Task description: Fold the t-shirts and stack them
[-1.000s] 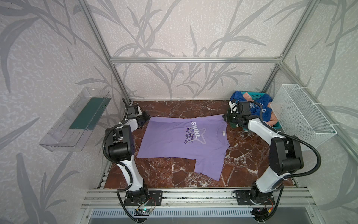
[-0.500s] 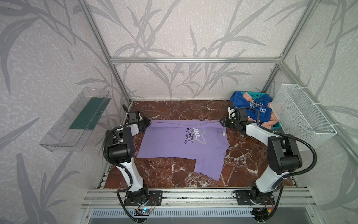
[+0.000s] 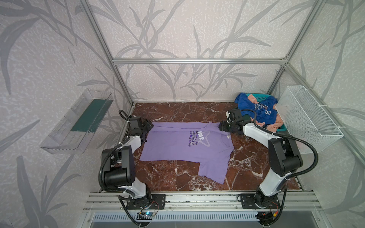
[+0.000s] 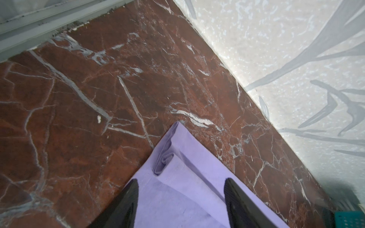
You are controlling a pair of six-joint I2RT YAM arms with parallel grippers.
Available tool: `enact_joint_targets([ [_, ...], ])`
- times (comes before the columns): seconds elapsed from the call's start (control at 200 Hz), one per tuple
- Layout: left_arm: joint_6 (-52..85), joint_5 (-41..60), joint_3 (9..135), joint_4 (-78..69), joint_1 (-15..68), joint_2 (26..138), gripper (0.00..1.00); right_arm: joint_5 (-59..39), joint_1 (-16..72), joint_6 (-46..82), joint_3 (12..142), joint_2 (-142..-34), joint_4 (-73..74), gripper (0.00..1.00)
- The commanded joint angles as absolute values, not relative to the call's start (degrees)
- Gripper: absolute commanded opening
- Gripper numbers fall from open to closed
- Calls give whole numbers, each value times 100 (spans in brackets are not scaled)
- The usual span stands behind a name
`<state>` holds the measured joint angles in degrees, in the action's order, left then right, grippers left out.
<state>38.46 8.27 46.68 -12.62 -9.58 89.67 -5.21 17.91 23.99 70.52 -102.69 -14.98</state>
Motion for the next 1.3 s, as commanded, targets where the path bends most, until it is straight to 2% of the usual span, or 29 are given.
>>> enact_joint_targets([
  [0.0, 3683, 379, 4565, -1212, -663, 8647, 78, -484, 1963, 2331, 7755, -10765, -2050, 66],
  [0.24, 3676, 679, 4658, -1144, 21, 8458, 82, -427, 2109, 2338, 9266, -11988, -2521, 64],
  [0.34, 3735, 992, 4814, -1092, 319, 8440, 87, -347, 2127, 2176, 9879, -12371, -2909, 60],
  [0.525, 3618, 1009, 4910, -1112, 853, 8419, 89, -464, 2162, 2152, 10402, -12827, -3279, 58],
  [0.88, 3569, 1439, 5110, -1076, 1011, 8649, 89, -164, 2309, 1980, 11806, -13784, -4320, 48],
  [1.085, 3640, 1475, 5162, -1022, 1020, 8714, 88, -35, 2354, 1872, 12362, -14087, -4718, 33],
  [1.295, 3679, 1599, 5357, -821, 1020, 8911, 87, 84, 2373, 1890, 12707, -14224, -5022, 10],
])
